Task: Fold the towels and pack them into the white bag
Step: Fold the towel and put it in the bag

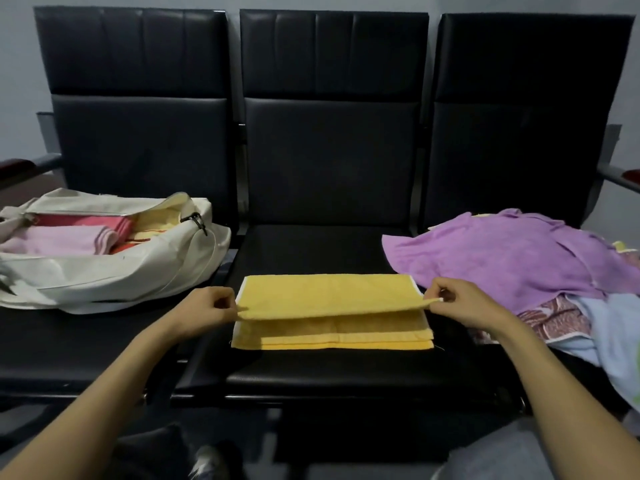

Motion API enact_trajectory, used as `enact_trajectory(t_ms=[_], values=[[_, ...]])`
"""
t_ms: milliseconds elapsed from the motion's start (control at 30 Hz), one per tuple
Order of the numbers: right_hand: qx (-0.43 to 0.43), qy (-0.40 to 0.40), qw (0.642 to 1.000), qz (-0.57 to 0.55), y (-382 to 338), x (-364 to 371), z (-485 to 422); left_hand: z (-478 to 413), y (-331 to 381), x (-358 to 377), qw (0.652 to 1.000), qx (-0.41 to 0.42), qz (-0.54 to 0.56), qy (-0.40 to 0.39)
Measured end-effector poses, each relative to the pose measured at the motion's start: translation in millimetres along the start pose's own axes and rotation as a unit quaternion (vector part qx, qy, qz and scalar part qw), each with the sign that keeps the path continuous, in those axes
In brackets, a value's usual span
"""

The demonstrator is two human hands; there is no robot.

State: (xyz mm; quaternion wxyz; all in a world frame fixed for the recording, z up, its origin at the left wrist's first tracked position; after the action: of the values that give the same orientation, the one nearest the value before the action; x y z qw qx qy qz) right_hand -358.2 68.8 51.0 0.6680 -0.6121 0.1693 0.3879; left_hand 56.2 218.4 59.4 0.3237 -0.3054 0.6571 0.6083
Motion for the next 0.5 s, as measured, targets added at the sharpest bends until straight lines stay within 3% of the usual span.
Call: enact_trajectory(t_ms=[100, 167, 233, 300, 367, 500], values=[[0.035, -0.11, 0.989, 0.089, 2.4, 3.0, 1.3, 1.2, -7.1, 6.2, 0.995, -0.031, -0.014, -0.099], [0.065, -0.191, 0.966, 0.164, 3.1, 8.1, 4.5, 1.5, -14.3, 12.5, 0.991, -0.059, -0.025, -0.115], [0.063, -0.162, 0.973, 0.152, -4.1, 7.7, 5.2, -2.8, -17.9, 14.7, 0.996, -0.074, -0.039, -0.037], [0.029, -0.067, 0.989, 0.127, -17.4, 9.2, 4.3, -10.0, -18.9, 18.5, 0.99, -0.12, -0.056, 0.043], [-0.012, -0.004, 0.988, 0.153, -32.2, 20.8, 0.3, -19.2, -19.5, 27.0, 0.982, -0.178, -0.042, 0.05], [-0.069, -0.066, 0.973, 0.211, -55.3, 63.2, -7.7, -39.7, -17.6, 37.6, 0.964, -0.256, 0.052, 0.041]])
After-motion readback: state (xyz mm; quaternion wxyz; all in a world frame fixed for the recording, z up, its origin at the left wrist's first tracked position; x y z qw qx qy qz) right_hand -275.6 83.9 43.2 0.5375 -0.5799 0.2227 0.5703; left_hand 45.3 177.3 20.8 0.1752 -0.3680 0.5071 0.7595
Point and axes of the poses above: each hand's wrist, its own z-axis away from the middle knuckle, its own x-axis out of the palm, y = z × x, the point moved 2 cm from there along -z, towards the middle knuckle, and after that the axes turned 15 degrees about x, right-handed, at the moved point
